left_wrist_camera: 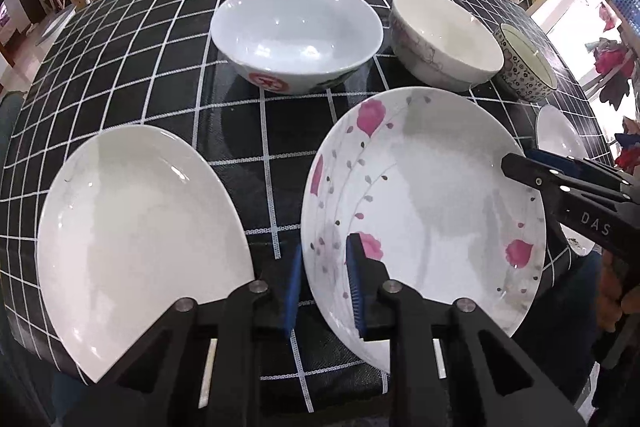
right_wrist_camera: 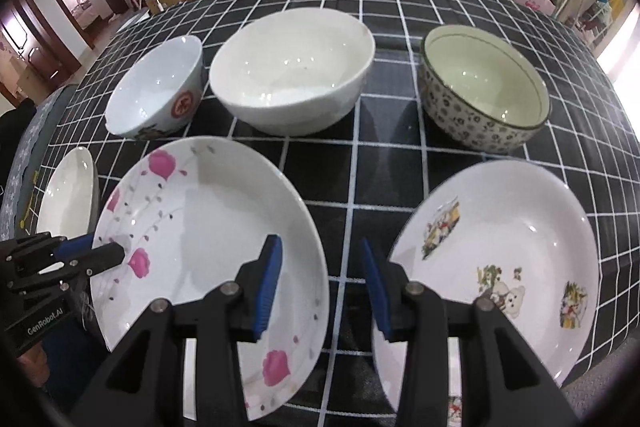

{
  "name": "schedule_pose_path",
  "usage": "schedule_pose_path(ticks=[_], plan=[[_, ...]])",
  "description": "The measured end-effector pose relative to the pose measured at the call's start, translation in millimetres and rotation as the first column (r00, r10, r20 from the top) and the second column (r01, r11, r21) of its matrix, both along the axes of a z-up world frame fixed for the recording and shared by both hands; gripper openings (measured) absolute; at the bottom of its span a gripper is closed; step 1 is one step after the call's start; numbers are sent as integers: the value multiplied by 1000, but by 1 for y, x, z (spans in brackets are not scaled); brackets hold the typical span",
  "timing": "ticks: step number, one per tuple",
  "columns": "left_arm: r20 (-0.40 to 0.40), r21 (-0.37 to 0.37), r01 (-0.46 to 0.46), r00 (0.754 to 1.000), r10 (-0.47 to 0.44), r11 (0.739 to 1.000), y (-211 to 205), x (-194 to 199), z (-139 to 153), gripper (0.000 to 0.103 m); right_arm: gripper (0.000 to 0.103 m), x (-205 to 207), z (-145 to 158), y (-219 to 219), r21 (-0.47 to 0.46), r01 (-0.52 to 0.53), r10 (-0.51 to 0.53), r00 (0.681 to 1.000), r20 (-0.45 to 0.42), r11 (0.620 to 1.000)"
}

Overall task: Organize plates and bowls
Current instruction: 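Grasp the rim of the pink-flower plate with both grippers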

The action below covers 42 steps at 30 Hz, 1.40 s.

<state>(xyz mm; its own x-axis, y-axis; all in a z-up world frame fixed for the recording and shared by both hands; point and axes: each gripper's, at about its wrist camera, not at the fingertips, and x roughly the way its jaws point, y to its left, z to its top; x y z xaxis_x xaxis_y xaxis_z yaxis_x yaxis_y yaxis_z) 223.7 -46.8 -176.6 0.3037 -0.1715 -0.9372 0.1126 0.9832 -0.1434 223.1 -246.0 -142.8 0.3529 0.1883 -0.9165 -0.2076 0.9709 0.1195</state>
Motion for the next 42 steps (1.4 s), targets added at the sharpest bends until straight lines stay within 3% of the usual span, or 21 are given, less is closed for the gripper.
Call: schedule_pose_path(ticks=[9,11,14,17,29,42], plan=[[-14,4,-4,1000,4,1000,-4,-2,-7,18,45,-11,-2,3,18,-10,11,1000,-19,1000],[-14,3,-6,1000,6,1000,-5,-2,-8,18,37,-11,-6,3,41,-17,19,999,-49,999],[-13,-3,-9,1000,9,1000,-4,-2,-9,16,28,-13,-11,4,3,-10,10,999,-53,1000],[-8,-1,-7,1000,7,1000,-3,-3,-9,15,24,-14,-13,-3,15,25,-24,998,-59,1000],[-3,-15,-15,1000,15,1000,-3,-10,1,13,23,-23,1,-2,-16,91,-91,995,-46,996],[84,5,-91,992,90,996,37,-35,38,13,22,-25,38,29,50,26,-27,1000,14,998]])
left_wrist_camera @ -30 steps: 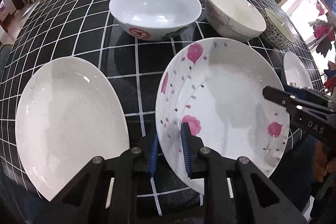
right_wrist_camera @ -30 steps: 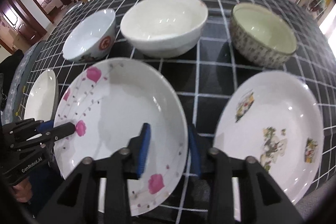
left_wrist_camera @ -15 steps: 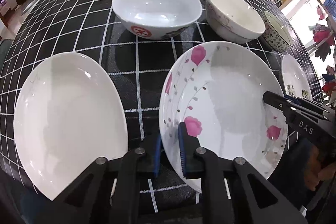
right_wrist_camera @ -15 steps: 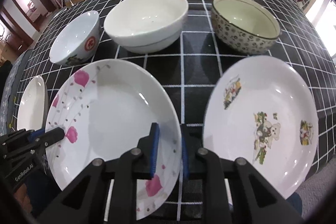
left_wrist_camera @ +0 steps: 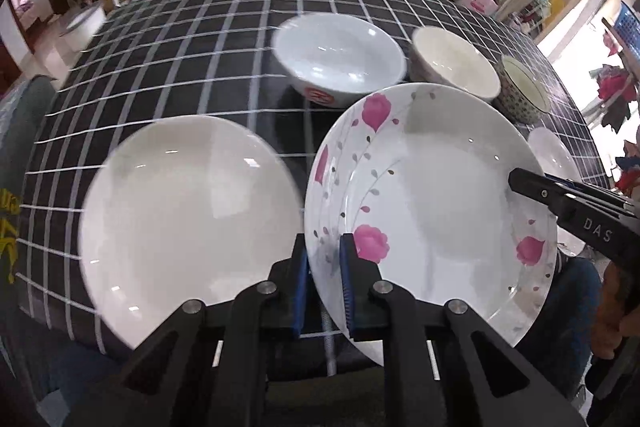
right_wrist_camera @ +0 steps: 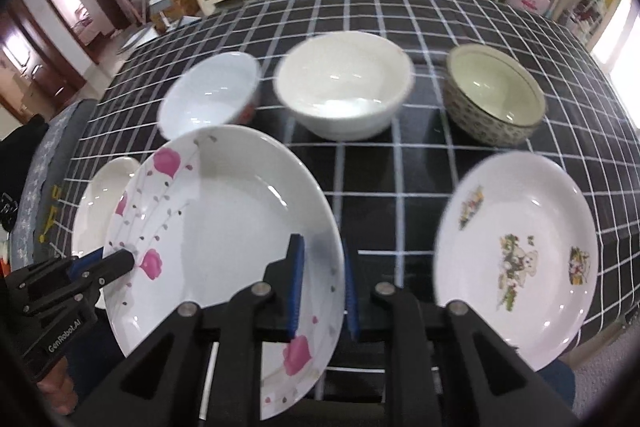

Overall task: Organize plates and bowls
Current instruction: 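Grasp the rim of the pink-flower plate with both grippers, then lower the pink-flower plate onto the plain white plate and open both grippers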

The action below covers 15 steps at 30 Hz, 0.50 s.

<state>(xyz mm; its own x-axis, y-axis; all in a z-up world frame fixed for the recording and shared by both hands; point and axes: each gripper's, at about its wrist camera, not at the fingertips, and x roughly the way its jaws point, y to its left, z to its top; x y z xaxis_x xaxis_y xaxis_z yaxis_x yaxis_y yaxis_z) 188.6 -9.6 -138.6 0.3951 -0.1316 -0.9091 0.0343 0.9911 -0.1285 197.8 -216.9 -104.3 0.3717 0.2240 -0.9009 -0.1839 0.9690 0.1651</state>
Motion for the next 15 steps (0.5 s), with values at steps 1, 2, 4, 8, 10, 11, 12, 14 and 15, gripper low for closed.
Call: schedule_pose_path(ticks=[1,2,4,8,10,11,12,14,15], plan=[[6,5,-9,1000,9,1000,5,-3,2,13,22,0,1,6,0,-10,10,1000,3,1000],[9,7,-17,1000,17,1000,12,-5,4,13,22,0,2,12,1,-21,21,1000,5,1000],[14,11,-36,999,36,999,25,-10,7,13,22,1,1,26,11,-39,39,999,3,999],[3,20,-91,996,91,996,57,-22,7,13,22,-1,0,53,31,-83,83,997,-1,996],[-1,17,-123,992,123,992,71,-27,8,13,22,-1,-1,67,32,-108,108,994,-3,994],[0,19,-133,991,133,991,75,-29,8,13,22,-1,-3,76,35,-121,121,993,-10,992],[1,21,-148,989,148,989,81,-32,7,13,22,0,-5,81,40,-129,129,991,-16,991],[-1,20,-169,986,169,985,91,-39,5,13,22,0,-8,92,44,-146,147,989,-24,988],[-4,21,-179,984,179,984,97,-42,4,13,22,1,-9,98,42,-155,156,987,-26,987]])
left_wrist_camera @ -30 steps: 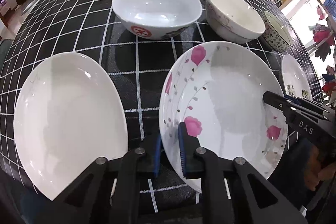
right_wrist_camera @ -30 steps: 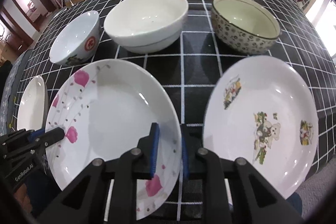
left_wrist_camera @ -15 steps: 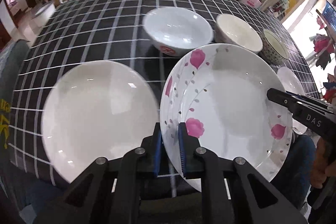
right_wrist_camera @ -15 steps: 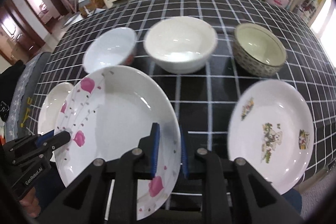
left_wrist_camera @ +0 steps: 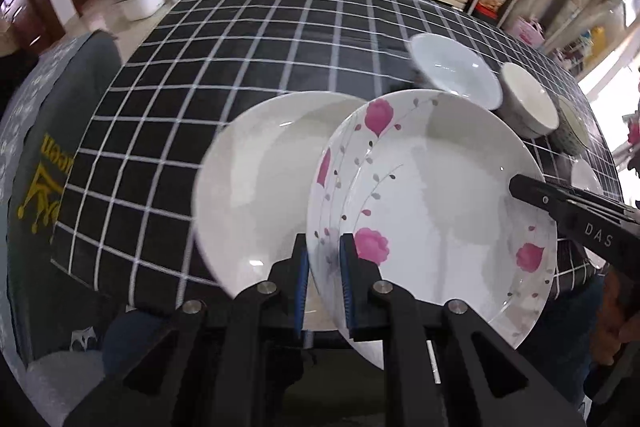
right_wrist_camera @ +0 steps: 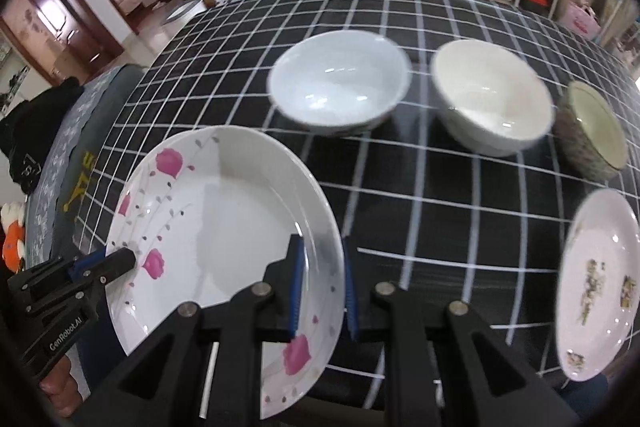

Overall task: Organize plates and bowls
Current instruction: 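Lower the pink-flower plate onto the plain white plate and open both grippers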

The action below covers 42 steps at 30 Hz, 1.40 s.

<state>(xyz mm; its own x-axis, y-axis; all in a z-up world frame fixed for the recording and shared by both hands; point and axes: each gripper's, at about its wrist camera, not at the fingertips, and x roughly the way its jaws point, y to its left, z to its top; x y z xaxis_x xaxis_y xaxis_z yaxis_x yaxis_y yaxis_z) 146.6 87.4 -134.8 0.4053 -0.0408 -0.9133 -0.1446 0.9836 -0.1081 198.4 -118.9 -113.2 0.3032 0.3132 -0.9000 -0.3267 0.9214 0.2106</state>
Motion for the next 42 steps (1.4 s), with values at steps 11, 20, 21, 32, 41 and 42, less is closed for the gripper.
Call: schedule_pose_path(ticks=[11,20,21,32,41,42], plan=[[-17,-3,-72,997,72,997,38,-10,-11,13,22,3,-7,46,-39,-64,64,998,-3,997],[-42,-5,-92,995,91,996,51,3,-23,13,22,13,-15,65,-68,-81,80,997,-12,994],[-45,-3,-97,994,96,995,53,4,-25,13,22,13,-15,66,-69,-86,85,996,-10,994],[-29,45,-113,993,114,993,64,15,-24,13,22,20,-26,79,-69,-114,113,993,-31,991],[-33,46,-110,993,112,993,68,15,-27,11,22,17,-22,80,-88,-121,123,992,9,989],[-33,51,-110,993,111,993,67,15,-27,11,22,17,-20,79,-90,-122,124,992,18,989]])
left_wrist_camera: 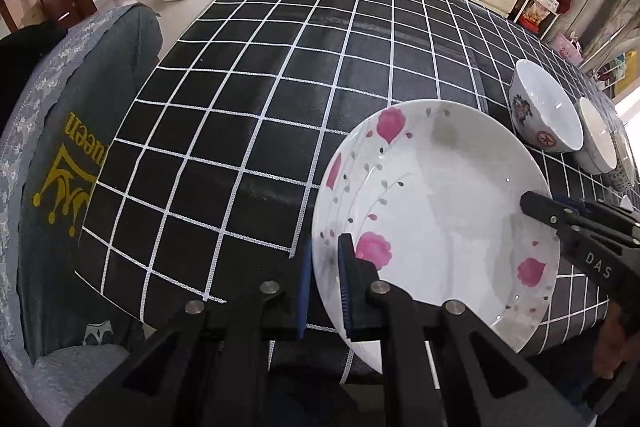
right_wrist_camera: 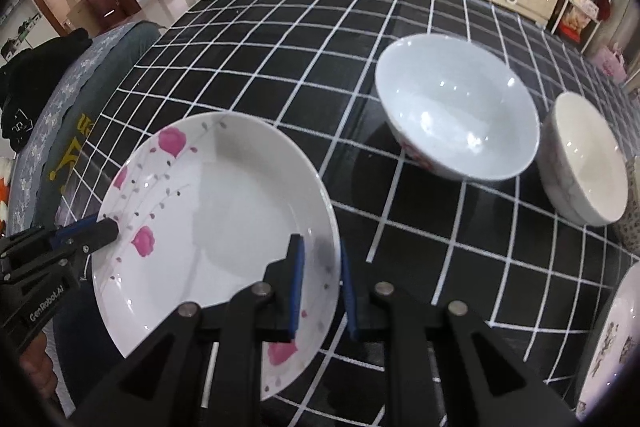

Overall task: Organize plates and bowls
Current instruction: 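Lower the pink-flower plate onto the plain white plate and open both grippers, then move both grippers to the cartoon-print plate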

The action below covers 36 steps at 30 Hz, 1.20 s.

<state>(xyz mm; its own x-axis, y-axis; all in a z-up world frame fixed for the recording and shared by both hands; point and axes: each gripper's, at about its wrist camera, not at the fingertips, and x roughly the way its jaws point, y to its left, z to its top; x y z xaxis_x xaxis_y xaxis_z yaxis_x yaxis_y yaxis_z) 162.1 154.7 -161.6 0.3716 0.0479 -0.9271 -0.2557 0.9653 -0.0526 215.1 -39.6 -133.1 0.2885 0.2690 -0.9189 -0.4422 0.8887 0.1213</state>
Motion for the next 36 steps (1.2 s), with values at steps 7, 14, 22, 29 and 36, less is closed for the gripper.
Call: schedule_pose_path(ticks=[7,14,22,29,36], plan=[[11,2,-59,998,59,998,9,-4,6,12,22,-1,12,-14,38,34,-35,999,23,999],[54,4,-44,998,44,999,-3,-13,28,12,29,-10,29,-37,47,68,-71,995,67,997],[129,19,33,991,-35,999,-43,-18,64,12,58,-22,54,-69,70,123,-132,982,133,990],[193,17,130,972,-131,991,-91,-20,90,22,71,-33,79,-107,89,164,-179,966,188,982],[232,17,245,942,-242,969,-150,-15,107,33,81,-42,99,-149,103,209,-228,945,234,972]])
